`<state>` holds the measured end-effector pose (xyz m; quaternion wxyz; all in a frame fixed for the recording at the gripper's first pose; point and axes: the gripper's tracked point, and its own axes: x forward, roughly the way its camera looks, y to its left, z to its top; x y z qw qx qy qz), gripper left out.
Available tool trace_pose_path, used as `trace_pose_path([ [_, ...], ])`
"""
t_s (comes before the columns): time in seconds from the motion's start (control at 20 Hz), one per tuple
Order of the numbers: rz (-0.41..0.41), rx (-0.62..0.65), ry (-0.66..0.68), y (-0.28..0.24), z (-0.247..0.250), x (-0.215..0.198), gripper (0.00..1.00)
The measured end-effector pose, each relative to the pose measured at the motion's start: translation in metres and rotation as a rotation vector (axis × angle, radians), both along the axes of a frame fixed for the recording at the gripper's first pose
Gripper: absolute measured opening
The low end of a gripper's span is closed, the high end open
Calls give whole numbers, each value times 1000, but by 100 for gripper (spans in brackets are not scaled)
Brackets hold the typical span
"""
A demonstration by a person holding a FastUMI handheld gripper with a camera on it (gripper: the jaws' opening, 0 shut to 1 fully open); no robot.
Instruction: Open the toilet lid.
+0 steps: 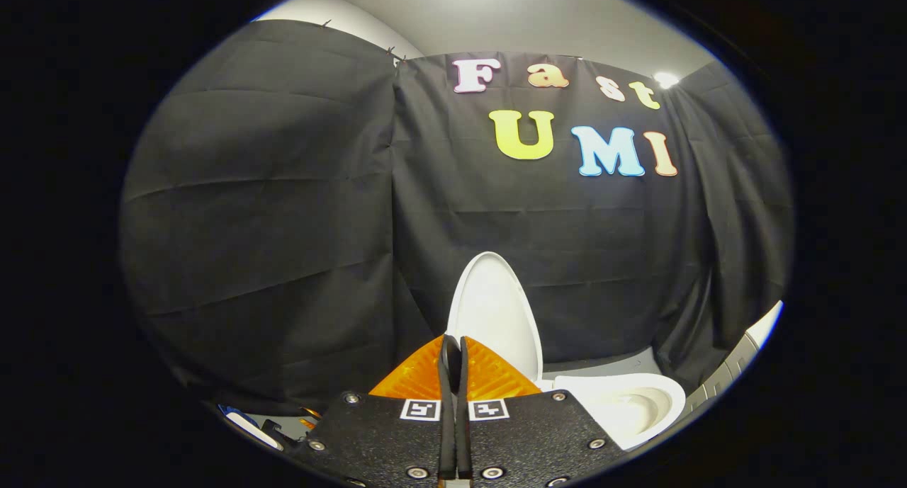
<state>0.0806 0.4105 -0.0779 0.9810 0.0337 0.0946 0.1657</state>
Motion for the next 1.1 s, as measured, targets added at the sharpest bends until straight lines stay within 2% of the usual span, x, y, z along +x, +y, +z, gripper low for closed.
trace_pose_path([
  [0.5, -4, -13, 8, -4, 1, 1, 3],
  [0.6, 11, 2, 23, -3, 0, -2, 9],
  [0.65, 31, 21, 31, 0, 0, -2, 15],
  [0.9, 155, 218, 95, 11, 5, -17, 73],
  [1.0, 158, 241, 107, -2, 11, -23, 96],
  [1.1, 171, 258, 120, -13, 15, -34, 96],
])
